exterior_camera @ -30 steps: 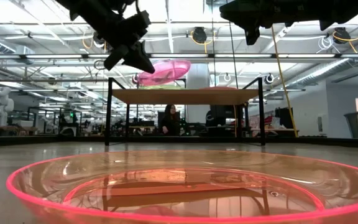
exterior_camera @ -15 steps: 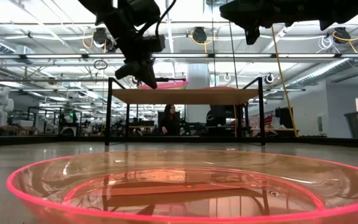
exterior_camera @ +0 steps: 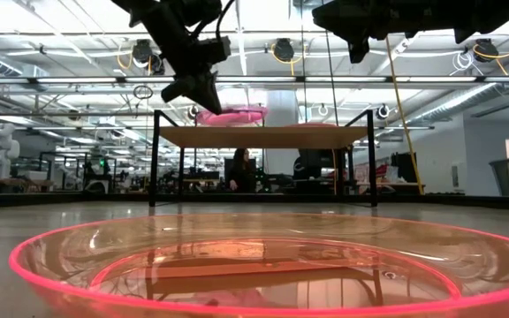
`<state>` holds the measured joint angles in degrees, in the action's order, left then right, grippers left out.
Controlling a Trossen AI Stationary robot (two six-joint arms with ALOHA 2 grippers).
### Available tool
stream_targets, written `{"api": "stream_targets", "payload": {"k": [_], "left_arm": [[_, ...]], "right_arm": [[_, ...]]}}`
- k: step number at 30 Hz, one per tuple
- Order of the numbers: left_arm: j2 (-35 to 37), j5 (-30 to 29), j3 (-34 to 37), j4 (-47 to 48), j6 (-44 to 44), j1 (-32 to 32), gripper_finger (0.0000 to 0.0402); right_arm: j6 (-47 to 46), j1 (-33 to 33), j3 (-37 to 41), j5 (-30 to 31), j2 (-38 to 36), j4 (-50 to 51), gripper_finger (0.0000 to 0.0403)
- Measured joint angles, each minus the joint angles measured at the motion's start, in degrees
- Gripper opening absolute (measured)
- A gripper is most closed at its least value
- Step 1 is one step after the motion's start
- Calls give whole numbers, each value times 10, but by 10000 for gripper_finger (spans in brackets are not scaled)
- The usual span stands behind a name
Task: Place and stack plates onto a shelf
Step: Stack the pink plate on top of the green plate on the shelf
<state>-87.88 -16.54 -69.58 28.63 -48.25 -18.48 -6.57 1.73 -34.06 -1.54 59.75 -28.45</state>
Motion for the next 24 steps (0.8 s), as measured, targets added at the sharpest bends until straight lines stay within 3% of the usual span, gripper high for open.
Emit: {"api": "stream_targets", "payload": {"k": [12, 24], "left_arm": [[-3, 16, 0, -3, -27, -47, 4], [-3, 17, 0, -19, -23, -54, 56]], "right_arm": [[-1, 0, 0, 0, 0, 0, 58], [0, 0, 0, 0, 0, 0, 58]]}}
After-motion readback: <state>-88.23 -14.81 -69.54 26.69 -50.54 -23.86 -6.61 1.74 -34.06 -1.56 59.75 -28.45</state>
